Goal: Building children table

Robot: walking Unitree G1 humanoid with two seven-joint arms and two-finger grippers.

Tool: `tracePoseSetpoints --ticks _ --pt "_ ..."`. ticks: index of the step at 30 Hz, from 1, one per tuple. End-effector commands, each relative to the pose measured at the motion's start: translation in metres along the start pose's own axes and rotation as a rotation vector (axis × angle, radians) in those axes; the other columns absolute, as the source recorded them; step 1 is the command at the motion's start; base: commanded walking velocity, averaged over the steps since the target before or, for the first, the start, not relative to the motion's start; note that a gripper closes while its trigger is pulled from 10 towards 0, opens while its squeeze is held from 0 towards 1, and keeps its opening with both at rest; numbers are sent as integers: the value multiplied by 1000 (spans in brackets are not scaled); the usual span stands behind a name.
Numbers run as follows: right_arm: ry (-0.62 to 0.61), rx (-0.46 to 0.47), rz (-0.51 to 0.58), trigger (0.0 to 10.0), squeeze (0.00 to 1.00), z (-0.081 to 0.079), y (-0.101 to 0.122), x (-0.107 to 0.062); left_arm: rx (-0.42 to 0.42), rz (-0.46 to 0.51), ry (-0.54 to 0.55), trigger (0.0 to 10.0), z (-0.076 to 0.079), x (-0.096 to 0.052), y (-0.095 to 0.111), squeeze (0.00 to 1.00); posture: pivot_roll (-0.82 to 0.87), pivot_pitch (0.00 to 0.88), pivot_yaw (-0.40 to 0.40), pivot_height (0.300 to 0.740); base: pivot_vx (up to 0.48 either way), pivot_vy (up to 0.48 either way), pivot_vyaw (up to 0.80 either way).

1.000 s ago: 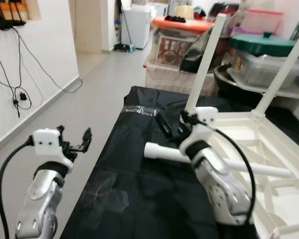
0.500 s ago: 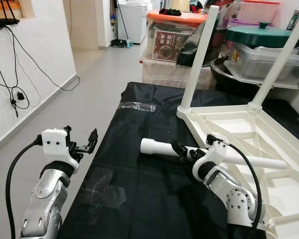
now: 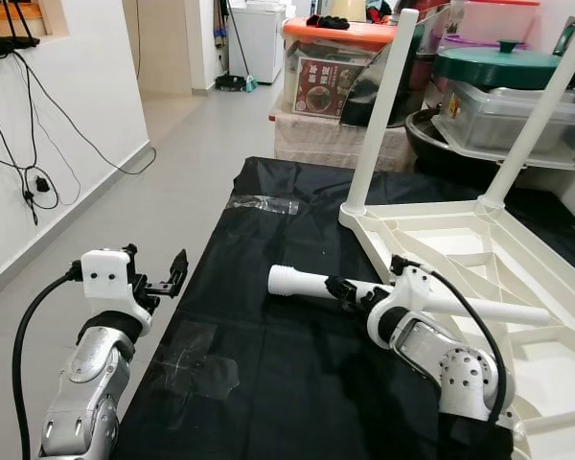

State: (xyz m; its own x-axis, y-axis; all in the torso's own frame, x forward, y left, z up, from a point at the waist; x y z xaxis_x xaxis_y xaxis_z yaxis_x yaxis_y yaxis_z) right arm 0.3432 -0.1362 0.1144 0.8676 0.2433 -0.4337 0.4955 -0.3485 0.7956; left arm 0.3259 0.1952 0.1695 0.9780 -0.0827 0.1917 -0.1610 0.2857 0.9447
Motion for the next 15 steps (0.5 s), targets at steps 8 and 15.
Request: tracePoseSetpoints --ticks 8,15 --pt "-75 5 -75 10000 0 9 -11 3 14 -28 3 10000 -2 0 -6 0 74 0 -78 740 0 0 0" --pt "-113 92 -69 10000 0 11 -9 9 11 -32 9 10000 -2 -1 -8 0 78 0 -89 740 0 0 0"
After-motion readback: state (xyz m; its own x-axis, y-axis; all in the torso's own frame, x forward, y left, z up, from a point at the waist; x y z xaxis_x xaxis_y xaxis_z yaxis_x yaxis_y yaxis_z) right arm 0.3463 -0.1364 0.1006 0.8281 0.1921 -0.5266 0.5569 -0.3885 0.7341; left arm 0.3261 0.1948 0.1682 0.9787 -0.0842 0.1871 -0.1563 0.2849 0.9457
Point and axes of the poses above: a point about 5 cm out from each wrist's last joint towards the gripper, its own x axis pointing out of the wrist towards the gripper, its own y axis along the axis of the wrist's last joint, z = x × y, the point moved 5 cm from there along x, pointing out of the wrist towards the gripper, and after that the axes turned 12 degrees about -x, right-handed, at the moved point
